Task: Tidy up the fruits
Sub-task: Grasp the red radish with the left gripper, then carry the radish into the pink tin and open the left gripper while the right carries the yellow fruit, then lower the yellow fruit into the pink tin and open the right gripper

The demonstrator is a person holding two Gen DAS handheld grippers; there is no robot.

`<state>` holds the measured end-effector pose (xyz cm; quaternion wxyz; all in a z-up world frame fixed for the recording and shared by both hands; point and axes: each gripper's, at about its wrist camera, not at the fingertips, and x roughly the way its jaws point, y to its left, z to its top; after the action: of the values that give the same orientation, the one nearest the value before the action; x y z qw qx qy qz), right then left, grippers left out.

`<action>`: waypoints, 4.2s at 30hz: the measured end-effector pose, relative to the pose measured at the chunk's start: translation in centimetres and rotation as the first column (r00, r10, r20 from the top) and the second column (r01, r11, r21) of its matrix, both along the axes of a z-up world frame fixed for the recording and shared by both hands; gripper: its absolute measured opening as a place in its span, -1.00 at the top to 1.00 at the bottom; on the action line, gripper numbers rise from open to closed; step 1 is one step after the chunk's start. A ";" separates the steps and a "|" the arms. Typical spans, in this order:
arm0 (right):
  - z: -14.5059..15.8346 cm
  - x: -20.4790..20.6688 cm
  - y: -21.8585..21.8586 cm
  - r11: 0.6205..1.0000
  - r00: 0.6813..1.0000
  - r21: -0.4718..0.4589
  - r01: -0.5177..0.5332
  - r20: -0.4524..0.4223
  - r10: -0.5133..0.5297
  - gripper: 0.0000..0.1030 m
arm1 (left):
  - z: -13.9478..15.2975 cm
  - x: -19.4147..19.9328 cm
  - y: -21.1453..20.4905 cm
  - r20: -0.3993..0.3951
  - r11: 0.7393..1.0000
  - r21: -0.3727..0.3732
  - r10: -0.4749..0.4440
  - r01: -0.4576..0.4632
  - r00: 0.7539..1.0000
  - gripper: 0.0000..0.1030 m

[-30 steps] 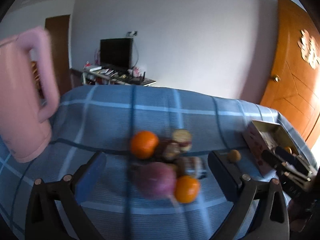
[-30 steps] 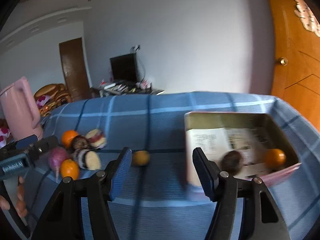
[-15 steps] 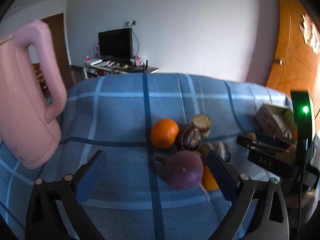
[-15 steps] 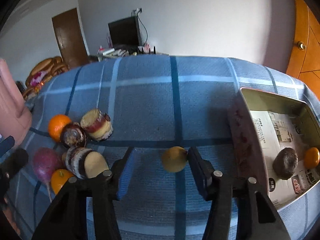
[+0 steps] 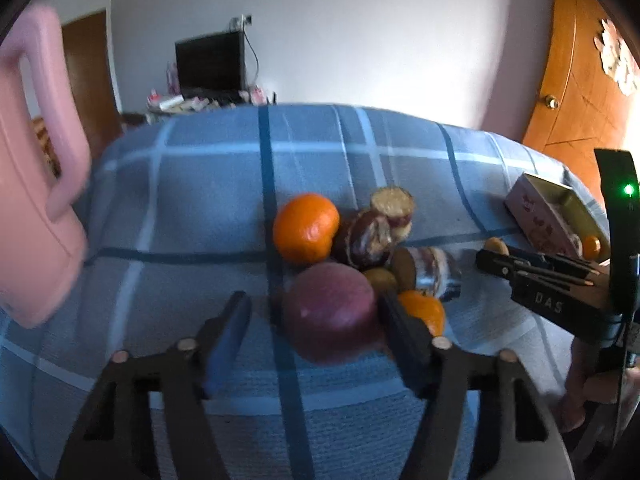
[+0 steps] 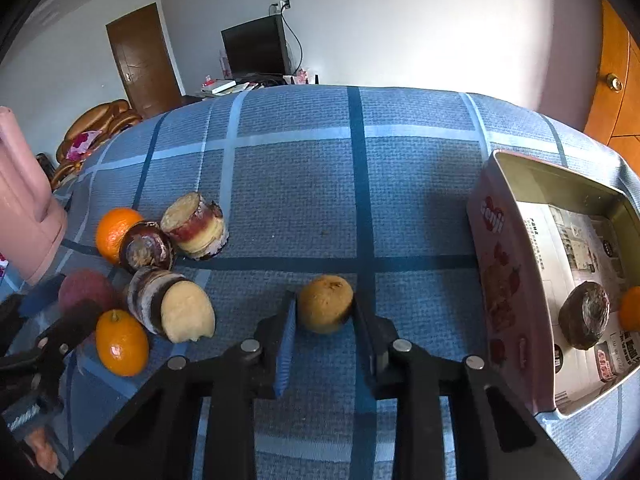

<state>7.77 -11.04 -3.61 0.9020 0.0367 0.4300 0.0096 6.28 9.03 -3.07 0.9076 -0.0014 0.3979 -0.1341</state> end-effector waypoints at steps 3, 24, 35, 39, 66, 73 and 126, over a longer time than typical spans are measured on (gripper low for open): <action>0.0 -0.6 -0.5 1.000 1.000 0.021 -0.003 0.004 0.002 0.42 | -0.3 0.1 -0.1 -0.016 1.000 -0.013 -0.017 0.017 1.000 -0.01; 5.5 -7.1 -1.2 0.947 0.898 0.181 -0.264 0.406 0.172 0.43 | 4.0 -2.8 1.2 0.272 0.992 -0.121 0.060 -0.028 0.961 0.00; 6.0 -9.0 -1.9 0.975 0.877 0.069 -0.212 0.454 0.158 0.42 | 4.0 -4.3 -2.7 0.320 0.993 -0.116 0.029 0.008 0.947 0.00; 6.1 -9.0 -3.6 0.983 0.883 0.060 -0.172 0.452 0.127 0.42 | 3.8 -4.8 -4.3 0.307 0.992 -0.121 0.021 0.017 0.952 0.00; 6.9 -10.7 -19.0 0.997 0.875 0.070 0.037 0.480 -0.066 0.42 | 5.3 -5.1 -21.1 0.333 0.978 -0.066 -0.163 0.196 0.929 0.00; 6.4 -9.7 -22.8 0.994 0.884 0.051 0.099 0.455 -0.111 0.42 | 5.0 -3.9 -25.6 0.314 0.970 -0.053 -0.208 0.236 0.926 0.00; 6.6 -10.1 -30.2 0.898 0.749 0.214 0.383 0.497 -0.438 -0.47 | 5.7 -2.1 -24.0 0.417 0.990 0.039 0.107 -0.135 0.903 -0.99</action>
<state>-2.33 -41.25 2.97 0.9621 0.1707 0.1424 -0.1580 4.21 -15.00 2.61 0.9773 0.0325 0.2002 -0.0615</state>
